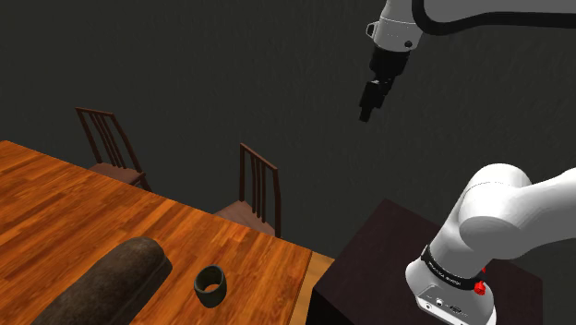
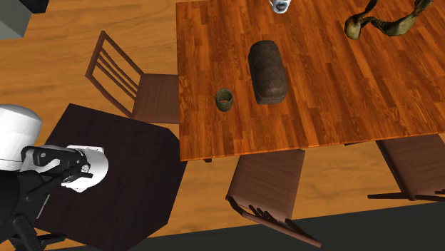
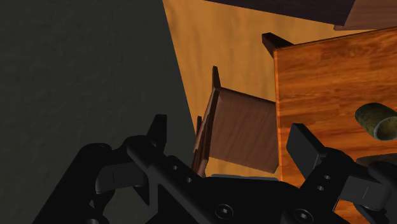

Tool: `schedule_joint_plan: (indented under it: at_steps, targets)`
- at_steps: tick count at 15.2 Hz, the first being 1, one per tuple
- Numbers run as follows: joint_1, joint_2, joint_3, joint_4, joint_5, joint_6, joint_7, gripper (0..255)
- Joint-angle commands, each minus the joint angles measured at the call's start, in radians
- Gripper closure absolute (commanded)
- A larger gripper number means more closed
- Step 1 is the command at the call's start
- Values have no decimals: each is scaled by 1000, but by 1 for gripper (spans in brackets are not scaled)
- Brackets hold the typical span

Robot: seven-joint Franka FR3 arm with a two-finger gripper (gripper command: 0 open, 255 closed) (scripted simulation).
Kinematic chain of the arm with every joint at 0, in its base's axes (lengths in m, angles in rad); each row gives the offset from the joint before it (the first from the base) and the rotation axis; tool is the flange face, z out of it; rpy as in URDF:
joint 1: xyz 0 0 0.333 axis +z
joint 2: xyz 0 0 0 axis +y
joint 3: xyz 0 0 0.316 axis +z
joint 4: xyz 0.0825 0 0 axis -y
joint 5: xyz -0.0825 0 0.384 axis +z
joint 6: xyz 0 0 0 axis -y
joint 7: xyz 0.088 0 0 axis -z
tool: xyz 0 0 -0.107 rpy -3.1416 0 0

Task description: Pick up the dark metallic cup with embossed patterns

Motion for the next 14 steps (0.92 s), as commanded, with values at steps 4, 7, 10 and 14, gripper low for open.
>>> schedule_joint_plan:
  at_steps: [4,7,10,14]
  targets:
    - [19,12,46,-61,36,73,59,0]
    - [40,38,94,-111,73,151,116,0]
    - [61,79,143,-150,108,233,174,0]
    - [88,156,212,-182,150,349,251,0]
